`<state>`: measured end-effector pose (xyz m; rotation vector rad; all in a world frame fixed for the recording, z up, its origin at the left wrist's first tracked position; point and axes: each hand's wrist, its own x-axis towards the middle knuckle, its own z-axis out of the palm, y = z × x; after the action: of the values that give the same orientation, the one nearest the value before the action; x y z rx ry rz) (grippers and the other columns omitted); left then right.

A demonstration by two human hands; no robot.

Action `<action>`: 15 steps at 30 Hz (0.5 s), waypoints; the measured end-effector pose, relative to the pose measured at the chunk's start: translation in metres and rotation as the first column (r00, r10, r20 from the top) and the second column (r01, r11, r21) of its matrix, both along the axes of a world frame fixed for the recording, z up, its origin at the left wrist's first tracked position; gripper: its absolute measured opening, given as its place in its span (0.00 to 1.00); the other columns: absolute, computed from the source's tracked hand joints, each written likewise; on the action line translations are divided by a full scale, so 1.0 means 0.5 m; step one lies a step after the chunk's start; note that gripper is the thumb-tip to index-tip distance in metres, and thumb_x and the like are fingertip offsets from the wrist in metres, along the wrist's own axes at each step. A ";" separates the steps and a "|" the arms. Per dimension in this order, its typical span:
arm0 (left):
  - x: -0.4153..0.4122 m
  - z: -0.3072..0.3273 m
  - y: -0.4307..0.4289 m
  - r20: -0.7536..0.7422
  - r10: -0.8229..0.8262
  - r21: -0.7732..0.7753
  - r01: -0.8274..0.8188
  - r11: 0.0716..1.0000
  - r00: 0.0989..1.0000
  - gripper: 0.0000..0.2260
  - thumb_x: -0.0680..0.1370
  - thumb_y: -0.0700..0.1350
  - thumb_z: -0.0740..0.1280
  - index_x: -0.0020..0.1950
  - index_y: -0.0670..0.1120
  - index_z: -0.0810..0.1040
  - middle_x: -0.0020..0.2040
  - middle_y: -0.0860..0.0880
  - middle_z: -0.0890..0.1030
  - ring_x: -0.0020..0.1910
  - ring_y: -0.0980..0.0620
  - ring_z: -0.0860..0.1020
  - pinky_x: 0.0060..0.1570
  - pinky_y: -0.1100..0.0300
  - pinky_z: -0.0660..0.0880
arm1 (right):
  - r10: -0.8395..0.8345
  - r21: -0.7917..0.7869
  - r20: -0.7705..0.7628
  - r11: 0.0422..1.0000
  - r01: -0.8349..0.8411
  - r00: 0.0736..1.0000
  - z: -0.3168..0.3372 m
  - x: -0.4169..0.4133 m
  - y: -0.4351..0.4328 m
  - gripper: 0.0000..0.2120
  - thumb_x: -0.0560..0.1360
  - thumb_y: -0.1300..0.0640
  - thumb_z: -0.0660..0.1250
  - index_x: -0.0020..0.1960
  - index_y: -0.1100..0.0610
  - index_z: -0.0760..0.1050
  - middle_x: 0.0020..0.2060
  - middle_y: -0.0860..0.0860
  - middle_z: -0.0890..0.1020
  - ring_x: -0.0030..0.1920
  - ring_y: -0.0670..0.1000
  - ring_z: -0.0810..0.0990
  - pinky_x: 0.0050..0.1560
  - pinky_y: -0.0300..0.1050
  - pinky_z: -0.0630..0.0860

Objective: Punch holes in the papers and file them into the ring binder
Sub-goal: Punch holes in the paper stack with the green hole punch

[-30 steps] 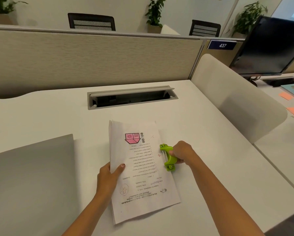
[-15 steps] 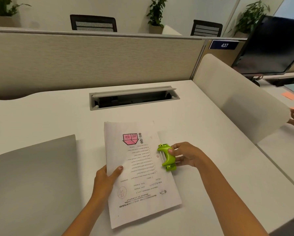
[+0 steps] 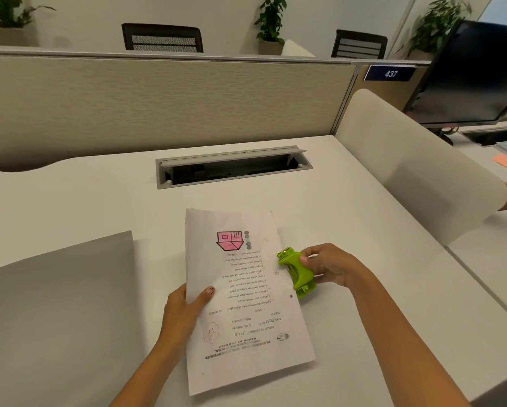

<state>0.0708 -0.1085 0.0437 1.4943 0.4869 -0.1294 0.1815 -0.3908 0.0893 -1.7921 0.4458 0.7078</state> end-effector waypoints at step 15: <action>0.007 -0.010 0.025 -0.003 0.149 -0.084 -0.149 0.985 0.989 0.07 0.75 0.43 0.70 0.51 0.46 0.78 0.46 0.45 0.85 0.43 0.41 0.83 0.41 0.49 0.80 | 0.155 -0.137 -0.017 0.978 -0.156 0.988 -0.001 -0.008 -0.004 0.02 0.76 0.60 0.68 0.44 0.57 0.76 0.43 0.55 0.80 0.43 0.54 0.78 0.49 0.49 0.75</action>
<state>0.0743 -0.0959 0.0387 1.3705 0.5822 -0.0298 0.1775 -0.3927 0.0887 -1.9711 0.3685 0.8080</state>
